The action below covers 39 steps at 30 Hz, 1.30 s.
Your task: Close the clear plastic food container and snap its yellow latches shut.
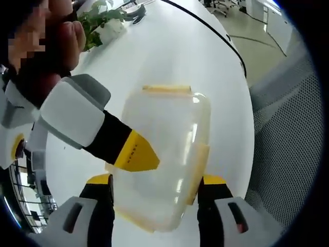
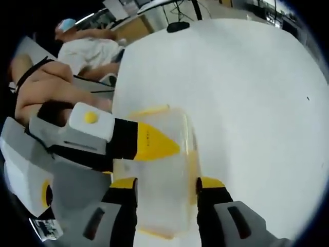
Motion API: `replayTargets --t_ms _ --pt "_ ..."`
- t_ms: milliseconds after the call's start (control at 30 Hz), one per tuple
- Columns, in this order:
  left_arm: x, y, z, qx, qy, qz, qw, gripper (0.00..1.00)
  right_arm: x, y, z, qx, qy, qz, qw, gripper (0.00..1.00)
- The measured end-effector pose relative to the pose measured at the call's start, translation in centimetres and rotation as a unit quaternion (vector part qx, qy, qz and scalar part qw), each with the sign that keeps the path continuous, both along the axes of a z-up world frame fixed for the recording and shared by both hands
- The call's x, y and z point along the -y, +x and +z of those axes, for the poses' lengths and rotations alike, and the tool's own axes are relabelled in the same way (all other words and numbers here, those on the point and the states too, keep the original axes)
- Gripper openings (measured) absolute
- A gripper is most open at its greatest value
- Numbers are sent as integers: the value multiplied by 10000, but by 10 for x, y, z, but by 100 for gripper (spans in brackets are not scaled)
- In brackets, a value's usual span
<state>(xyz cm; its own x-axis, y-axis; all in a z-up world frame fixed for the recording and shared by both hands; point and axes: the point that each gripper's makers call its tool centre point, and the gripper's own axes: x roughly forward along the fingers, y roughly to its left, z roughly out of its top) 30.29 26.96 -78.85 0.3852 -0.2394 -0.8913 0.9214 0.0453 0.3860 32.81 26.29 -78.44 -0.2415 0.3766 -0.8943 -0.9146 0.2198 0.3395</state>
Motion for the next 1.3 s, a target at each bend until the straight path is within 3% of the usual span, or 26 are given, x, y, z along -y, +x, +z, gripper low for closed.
replayTargets --t_ms 267,433,500,633,867,967,1067,1167,1300 --pt "-4 -2 4 -280 18 -191 9994 66 -1 -3 4 283 -1 -263 9993 45" --pt "-7 -1 5 -419 90 -703 9966 67 4 -4 7 613 -203 -264 9976 49" --pt "-10 -4 8 -575 114 -689 9959 66 7 -5 12 650 -207 -382 9969 49" --pt "-15 -7 18 -627 -11 -839 9945 73 17 0 23 813 -161 -629 9946 49" --pt "-18 -9 33 -984 -361 -900 9904 73 21 -2 33 1097 -104 -757 9910 54" --pt "-16 -17 41 -1399 -530 -758 9858 76 21 -3 33 1226 -168 -695 9899 56" --pt "-16 -22 45 -1809 -661 -586 9795 84 17 -3 36 1293 -31 -725 9889 69" --pt "-18 -23 44 -1972 -662 -594 9763 94 4 -1 43 1611 389 -592 9844 87" --pt "-20 -30 43 -2163 -685 -1010 9687 99 -6 -4 52 1897 868 -464 9769 100"
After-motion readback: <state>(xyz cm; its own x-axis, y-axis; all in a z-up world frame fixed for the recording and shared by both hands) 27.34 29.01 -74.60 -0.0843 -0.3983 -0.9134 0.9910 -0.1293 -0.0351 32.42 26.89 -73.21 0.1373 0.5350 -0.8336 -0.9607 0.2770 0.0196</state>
